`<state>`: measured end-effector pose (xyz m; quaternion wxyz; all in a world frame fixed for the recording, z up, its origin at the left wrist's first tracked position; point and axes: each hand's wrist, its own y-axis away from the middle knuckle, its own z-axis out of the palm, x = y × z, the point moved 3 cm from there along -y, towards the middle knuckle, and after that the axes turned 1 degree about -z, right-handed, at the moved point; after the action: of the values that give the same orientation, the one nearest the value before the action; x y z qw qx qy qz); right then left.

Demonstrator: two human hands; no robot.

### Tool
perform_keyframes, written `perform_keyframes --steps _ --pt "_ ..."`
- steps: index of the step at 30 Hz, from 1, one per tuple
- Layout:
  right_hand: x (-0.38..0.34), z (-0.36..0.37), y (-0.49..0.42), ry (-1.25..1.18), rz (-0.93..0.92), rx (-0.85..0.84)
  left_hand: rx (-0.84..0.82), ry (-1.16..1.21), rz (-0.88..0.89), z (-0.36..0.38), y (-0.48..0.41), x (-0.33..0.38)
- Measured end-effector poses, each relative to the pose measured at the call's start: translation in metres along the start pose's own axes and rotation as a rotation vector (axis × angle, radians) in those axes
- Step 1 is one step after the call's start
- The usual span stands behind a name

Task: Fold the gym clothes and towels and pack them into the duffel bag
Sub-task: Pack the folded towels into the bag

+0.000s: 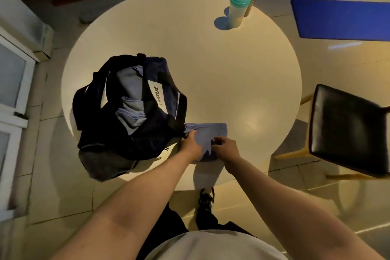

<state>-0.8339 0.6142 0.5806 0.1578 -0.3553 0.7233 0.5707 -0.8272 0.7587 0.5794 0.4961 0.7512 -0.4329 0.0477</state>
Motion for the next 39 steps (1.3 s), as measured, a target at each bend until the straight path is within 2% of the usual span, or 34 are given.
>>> perform_keyframes --steps 7,12,15,18,21,24,28,32,35,37,39 --pt "-0.060 -0.008 0.034 0.054 -0.351 0.069 -0.014 0.324 -0.007 -0.004 0.021 0.001" --pt "-0.124 -0.002 0.066 -0.063 -0.567 0.069 0.115 0.502 0.215 -0.051 0.039 0.023" --pt "-0.164 0.008 0.078 -0.192 -0.592 0.022 0.227 0.563 0.312 -0.092 0.048 0.030" --pt "-0.195 0.027 0.079 -0.314 -0.576 -0.042 0.262 0.700 0.353 -0.129 0.052 0.026" --pt "-0.216 0.053 0.079 -0.398 -0.542 -0.100 0.277 0.890 0.323 -0.161 0.053 0.016" --pt "-0.226 0.083 0.079 -0.399 -0.511 -0.135 0.288 0.983 0.277 -0.189 0.055 0.006" --pt "-0.229 0.111 0.071 -0.341 -0.504 -0.152 0.404 0.928 0.269 -0.221 0.055 -0.011" --pt "-0.232 0.133 0.063 -0.229 -0.548 -0.120 0.635 0.702 0.323 -0.247 0.052 -0.021" --pt "-0.233 0.144 0.055 -0.131 -0.501 -0.105 0.777 0.583 0.385 -0.258 0.046 -0.027" --pt "-0.231 0.151 0.049 -0.014 -0.488 -0.091 0.841 0.550 0.358 -0.261 0.042 -0.032" --pt "-0.228 0.160 0.041 0.151 -0.493 -0.071 0.837 0.503 0.259 -0.260 0.033 -0.041"
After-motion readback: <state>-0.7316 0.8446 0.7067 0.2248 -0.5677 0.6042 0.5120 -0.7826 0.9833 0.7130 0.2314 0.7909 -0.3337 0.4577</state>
